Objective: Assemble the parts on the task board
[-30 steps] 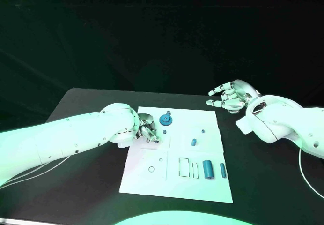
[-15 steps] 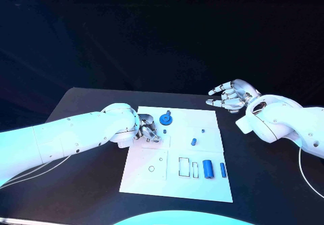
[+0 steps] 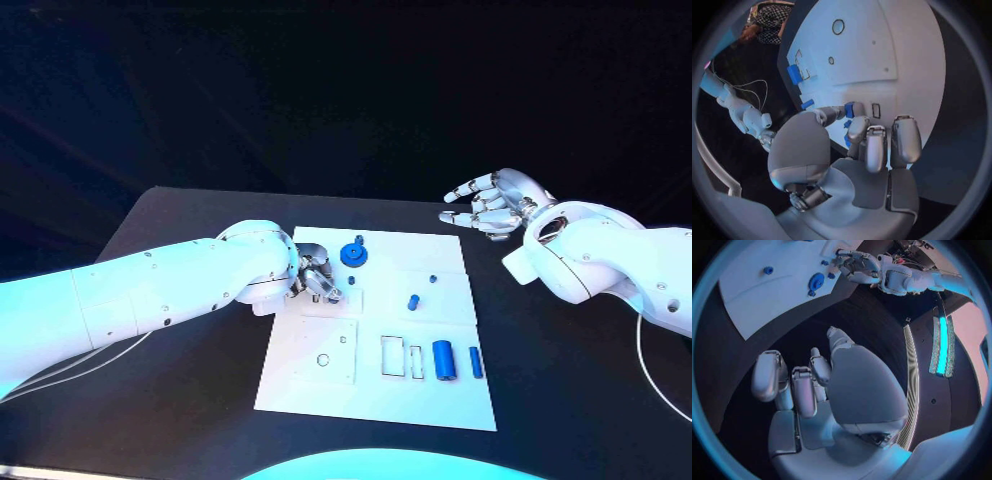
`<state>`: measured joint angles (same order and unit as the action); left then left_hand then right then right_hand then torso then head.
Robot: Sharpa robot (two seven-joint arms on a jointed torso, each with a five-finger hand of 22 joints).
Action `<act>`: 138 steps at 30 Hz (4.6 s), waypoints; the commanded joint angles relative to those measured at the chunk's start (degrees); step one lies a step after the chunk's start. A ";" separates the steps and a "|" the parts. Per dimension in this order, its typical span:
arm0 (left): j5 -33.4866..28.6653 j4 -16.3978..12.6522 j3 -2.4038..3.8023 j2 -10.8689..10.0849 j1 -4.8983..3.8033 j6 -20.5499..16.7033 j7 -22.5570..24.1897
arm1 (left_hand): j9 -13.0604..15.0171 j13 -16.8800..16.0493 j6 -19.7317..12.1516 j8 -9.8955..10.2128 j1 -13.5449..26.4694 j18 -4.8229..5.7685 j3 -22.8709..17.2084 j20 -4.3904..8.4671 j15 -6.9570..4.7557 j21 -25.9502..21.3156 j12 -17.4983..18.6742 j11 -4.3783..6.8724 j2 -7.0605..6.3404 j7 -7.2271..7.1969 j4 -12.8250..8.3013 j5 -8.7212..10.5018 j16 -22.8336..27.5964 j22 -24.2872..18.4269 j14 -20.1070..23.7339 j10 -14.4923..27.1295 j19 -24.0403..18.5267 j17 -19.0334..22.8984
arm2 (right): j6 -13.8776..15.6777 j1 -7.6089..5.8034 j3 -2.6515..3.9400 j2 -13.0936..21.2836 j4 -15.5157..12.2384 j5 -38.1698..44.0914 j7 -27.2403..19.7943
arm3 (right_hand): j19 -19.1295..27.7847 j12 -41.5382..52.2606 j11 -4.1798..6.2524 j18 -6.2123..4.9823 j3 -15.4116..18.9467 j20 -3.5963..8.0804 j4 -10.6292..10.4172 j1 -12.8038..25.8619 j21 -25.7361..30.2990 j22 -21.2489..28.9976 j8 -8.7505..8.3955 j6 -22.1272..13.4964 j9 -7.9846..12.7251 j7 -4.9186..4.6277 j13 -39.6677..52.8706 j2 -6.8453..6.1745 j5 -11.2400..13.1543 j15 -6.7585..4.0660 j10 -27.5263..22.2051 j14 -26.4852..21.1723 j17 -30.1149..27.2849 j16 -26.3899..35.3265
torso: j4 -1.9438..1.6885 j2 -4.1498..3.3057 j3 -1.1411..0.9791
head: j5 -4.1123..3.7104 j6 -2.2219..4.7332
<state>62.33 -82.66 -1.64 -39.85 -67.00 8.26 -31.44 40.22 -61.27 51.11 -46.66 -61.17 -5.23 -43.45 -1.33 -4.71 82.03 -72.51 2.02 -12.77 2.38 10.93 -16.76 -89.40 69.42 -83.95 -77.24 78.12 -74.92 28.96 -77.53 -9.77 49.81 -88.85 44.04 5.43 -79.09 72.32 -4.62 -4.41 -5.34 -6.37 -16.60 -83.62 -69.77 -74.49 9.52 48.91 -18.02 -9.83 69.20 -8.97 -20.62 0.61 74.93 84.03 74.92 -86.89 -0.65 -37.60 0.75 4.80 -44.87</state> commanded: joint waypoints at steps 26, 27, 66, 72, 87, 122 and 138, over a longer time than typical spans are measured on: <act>-0.49 0.36 -0.14 0.46 0.14 1.16 0.04 | 0.06 -0.77 2.05 1.72 2.40 1.02 14.55 0.08 -0.52 0.01 -0.26 0.24 -0.42 -0.82 5.59 1.09 -0.27 0.30 -5.84 -0.08 0.53 -14.38 | -0.79 0.07 0.00 -0.04 0.13 0.46 -0.25 | 0.49 -0.05 -0.05 -0.55 -0.39 -0.01 -0.04 0.48 0.37 0.04 0.44 0.41 0.11 0.15 0.07 0.28 -0.43 -0.21 -0.24 3.90 6.68 0.23 | -0.02 0.04 0.02 | 0.00 -0.10; -0.44 0.37 -0.14 0.44 0.14 1.13 0.05 | 0.06 -0.82 2.07 1.74 2.44 1.02 14.84 0.08 -0.51 -0.01 -0.28 0.23 -0.39 -0.82 5.64 1.15 -0.28 0.26 -5.85 -0.10 0.51 -14.40 | -0.81 0.08 0.00 -0.05 0.13 0.46 -0.25 | 0.49 -0.05 -0.05 -0.55 -0.39 -0.01 -0.04 0.48 0.37 0.04 0.44 0.41 0.11 0.15 0.07 0.28 -0.43 -0.21 -0.24 3.90 6.68 0.23 | -0.02 0.04 0.02 | 0.00 -0.10; -1.83 -0.10 4.07 -1.42 -1.38 -0.51 -0.30 | 0.05 -0.48 1.93 2.10 3.30 0.99 18.47 0.04 -0.47 -0.08 0.00 0.14 -0.78 -0.74 5.82 1.54 -0.17 0.21 -5.78 0.17 0.48 -14.17 | -0.65 0.43 0.00 -0.07 0.71 0.40 -0.40 | 0.49 -0.05 -0.05 -0.55 -0.49 -0.01 -0.03 0.67 0.42 0.06 0.46 0.41 0.14 0.16 0.03 0.27 -0.39 -0.22 -0.24 3.90 6.64 0.25 | 0.05 0.04 0.00 | -0.06 1.26; -2.58 1.59 4.82 -1.25 -2.90 -0.50 0.04 | -0.46 4.63 -0.53 3.82 1.37 0.69 19.51 -0.24 -0.03 -0.86 3.67 -0.52 -0.08 0.13 5.68 1.19 0.33 -1.39 -5.47 3.58 -0.55 -13.17 | -0.62 0.44 0.00 -0.16 0.81 0.37 -0.44 | 0.49 -0.05 -0.05 -0.55 -0.49 -0.01 -0.03 0.67 0.42 0.06 0.46 0.41 0.14 0.16 0.03 0.27 -0.39 -0.22 -0.24 3.90 6.64 0.25 | -0.02 0.02 -0.08 | 0.00 1.39; -0.57 12.94 5.05 3.43 -5.06 2.69 0.87 | -3.41 7.45 -3.83 8.69 -0.75 0.42 21.48 -1.85 1.82 -1.56 5.53 -2.63 0.69 2.52 5.82 1.01 0.65 -2.67 -5.24 5.86 -1.49 -12.54 | -0.58 0.44 0.00 -0.28 0.87 0.35 -0.41 | 0.49 -0.05 -0.05 -0.55 -0.49 -0.01 -0.03 0.67 0.42 0.06 0.46 0.41 0.14 0.16 0.03 0.27 -0.39 -0.22 -0.24 3.90 6.64 0.25 | -0.05 -0.06 0.01 | 0.37 1.54; -4.24 24.88 2.17 10.52 -5.00 8.38 2.00 | -4.02 7.11 -3.18 9.18 0.06 0.36 22.51 -2.28 2.12 -1.66 5.14 -2.84 1.82 2.66 5.87 1.26 0.66 -2.77 -5.21 5.96 -1.71 -12.52 | -0.01 0.43 0.01 -0.85 1.03 0.51 0.06 | 0.47 -0.16 -0.05 -0.56 -0.72 0.00 0.02 0.98 0.50 0.06 0.44 0.25 0.25 0.15 -0.16 0.22 -0.39 -0.22 -0.33 3.89 6.61 0.29 | 0.02 0.03 0.00 | 0.48 0.60; -4.77 25.79 1.54 11.53 -4.77 9.29 2.27 | -4.18 6.84 -2.51 9.14 -0.65 0.38 22.53 -2.32 2.03 -1.55 4.82 -2.68 2.48 2.47 5.70 1.18 0.54 -2.52 -5.28 5.74 -1.59 -12.74 | -0.06 0.43 0.01 -0.96 1.09 0.51 0.06 | 0.43 -0.14 -0.04 -0.55 -0.88 0.01 0.05 1.03 0.48 0.03 0.49 0.27 0.28 0.16 -0.15 0.23 -0.42 -0.23 -0.30 3.88 6.54 0.32 | 0.00 0.04 0.00 | 0.43 0.52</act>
<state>58.23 -56.87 -0.11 -28.54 -71.77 16.32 -29.93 36.07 -54.41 48.36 -37.66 -61.91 -5.23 -21.19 -3.38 -2.96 80.48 -67.56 -0.82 -10.57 4.81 16.68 -15.66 -88.96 66.86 -84.04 -71.25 76.47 -74.90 29.08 -77.12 -9.77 48.89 -87.76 44.05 5.75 -79.09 72.32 -4.63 -4.41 -5.89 -6.37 -16.68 -82.93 -69.51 -74.41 9.74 48.91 -17.79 -9.83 69.09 -8.75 -20.84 0.61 74.94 84.03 74.95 -86.90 -0.65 -37.56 0.74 5.26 -44.31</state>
